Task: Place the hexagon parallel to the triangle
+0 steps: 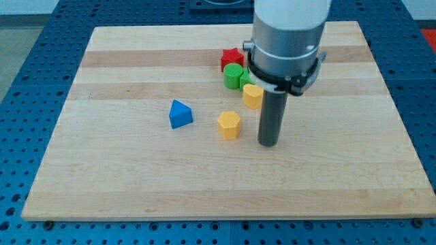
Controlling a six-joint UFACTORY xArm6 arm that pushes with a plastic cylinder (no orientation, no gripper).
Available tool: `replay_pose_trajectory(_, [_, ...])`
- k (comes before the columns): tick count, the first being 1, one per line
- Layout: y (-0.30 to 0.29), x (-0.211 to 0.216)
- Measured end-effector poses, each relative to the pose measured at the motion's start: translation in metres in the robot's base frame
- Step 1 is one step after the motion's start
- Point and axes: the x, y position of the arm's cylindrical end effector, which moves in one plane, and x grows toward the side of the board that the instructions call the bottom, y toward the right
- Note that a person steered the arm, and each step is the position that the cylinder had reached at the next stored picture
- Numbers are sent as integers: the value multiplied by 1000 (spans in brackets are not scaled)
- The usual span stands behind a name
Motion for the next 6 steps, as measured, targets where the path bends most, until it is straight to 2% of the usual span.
replay_pose_trajectory(1, [-23, 19])
replay_pose_trajectory(3, [-87, -3])
replay_pose_trajectory(4, [-88, -16])
replay_pose_trajectory(6, [-45, -18])
